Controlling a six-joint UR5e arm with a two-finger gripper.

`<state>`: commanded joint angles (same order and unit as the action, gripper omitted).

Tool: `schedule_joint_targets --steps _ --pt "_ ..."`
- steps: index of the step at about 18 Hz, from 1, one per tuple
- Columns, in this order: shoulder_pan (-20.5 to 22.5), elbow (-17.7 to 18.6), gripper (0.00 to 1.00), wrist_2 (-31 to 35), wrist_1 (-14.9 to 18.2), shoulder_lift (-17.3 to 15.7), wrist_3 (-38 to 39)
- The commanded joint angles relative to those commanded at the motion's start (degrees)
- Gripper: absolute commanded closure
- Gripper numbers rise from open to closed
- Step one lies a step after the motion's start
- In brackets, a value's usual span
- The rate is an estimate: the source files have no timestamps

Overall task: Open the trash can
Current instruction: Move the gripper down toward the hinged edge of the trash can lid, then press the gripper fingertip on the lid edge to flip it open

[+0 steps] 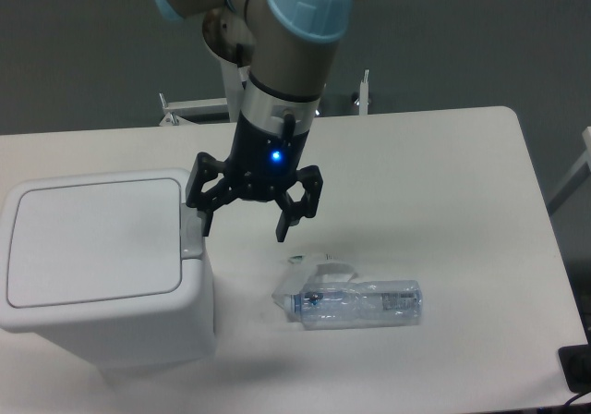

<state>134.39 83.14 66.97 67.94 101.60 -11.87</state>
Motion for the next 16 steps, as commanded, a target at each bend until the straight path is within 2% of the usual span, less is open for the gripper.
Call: schedule_joint_targets --steps 16 --pt "-0.53 0.88 0.00 0.18 -0.35 0.35 -0.18"
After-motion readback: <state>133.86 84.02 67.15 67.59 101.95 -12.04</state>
